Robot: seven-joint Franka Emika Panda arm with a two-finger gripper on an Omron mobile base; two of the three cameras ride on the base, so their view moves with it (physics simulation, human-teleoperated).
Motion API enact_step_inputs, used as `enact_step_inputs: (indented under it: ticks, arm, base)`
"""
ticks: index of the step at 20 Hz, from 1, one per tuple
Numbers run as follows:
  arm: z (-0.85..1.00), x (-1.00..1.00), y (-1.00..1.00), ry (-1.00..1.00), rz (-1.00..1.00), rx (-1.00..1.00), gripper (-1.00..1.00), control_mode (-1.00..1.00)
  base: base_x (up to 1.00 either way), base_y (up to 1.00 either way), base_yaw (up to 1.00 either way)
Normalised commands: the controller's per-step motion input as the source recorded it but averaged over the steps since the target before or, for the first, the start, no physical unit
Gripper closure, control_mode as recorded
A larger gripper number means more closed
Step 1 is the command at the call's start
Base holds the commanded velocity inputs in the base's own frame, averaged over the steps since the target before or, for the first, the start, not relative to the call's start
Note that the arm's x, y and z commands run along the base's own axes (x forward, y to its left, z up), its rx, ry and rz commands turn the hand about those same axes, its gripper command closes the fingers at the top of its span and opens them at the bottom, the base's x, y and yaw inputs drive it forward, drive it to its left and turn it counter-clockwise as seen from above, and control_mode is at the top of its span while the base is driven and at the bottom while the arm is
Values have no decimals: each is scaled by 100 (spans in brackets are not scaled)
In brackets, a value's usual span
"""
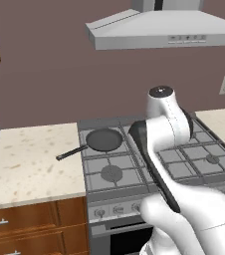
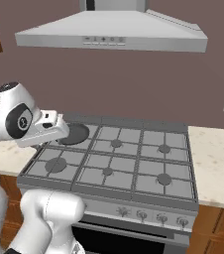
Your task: Turn off the rear left burner of the stove.
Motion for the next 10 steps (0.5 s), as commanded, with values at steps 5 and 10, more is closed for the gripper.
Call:
enact_step_inputs:
  ticks: [5,10]
  arm:
    - [-20,-15,37,0,11,-16,-100,-100]
    - [-32,-16,26,-1,16,-15,-100,-100]
  base:
    - [0,0,0]
    - [0,0,0]
